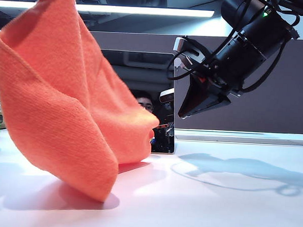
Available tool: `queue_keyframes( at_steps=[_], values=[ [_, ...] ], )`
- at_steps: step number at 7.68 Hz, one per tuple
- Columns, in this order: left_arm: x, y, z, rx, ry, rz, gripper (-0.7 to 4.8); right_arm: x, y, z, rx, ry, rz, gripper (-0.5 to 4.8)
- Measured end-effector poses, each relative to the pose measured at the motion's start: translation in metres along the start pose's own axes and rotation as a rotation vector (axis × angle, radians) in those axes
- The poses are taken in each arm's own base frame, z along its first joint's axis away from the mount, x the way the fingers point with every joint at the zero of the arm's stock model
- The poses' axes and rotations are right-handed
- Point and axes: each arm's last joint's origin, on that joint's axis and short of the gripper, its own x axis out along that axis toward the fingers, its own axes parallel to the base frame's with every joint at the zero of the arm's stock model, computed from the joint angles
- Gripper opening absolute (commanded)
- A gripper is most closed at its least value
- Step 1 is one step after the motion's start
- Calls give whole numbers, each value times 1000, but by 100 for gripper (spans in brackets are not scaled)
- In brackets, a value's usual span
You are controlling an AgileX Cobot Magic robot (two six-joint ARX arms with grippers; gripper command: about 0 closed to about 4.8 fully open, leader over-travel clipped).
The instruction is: Pick up the cloth from the table and use it to cover the mirror.
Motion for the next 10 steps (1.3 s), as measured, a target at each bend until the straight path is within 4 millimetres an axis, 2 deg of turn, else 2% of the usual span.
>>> queue_keyframes(
  at_steps=[2,4,5,6,8,9,10],
  values=[
    [-14,-14,-2,-52,15,-91,-6,0,1,0,-3,-3,27,-1],
    [-23,-17,-15,-126,91,-58,-6,0,5,-8,-50,64,130,151],
    [-23,-16,-15,-118,90,-55,-6,-1,5,-12,-64,99,137,192],
    [-23,-16,-15,-114,87,-49,-6,-2,6,-16,-84,138,156,255],
    [-23,-15,-15,-111,76,-18,-6,-5,12,-22,-141,163,297,286],
    [-23,-15,-16,-117,83,-15,-6,-5,14,-22,-189,149,331,320],
    [-23,-15,-16,-123,89,-12,-6,-6,16,-23,-232,130,406,327]
  ],
)
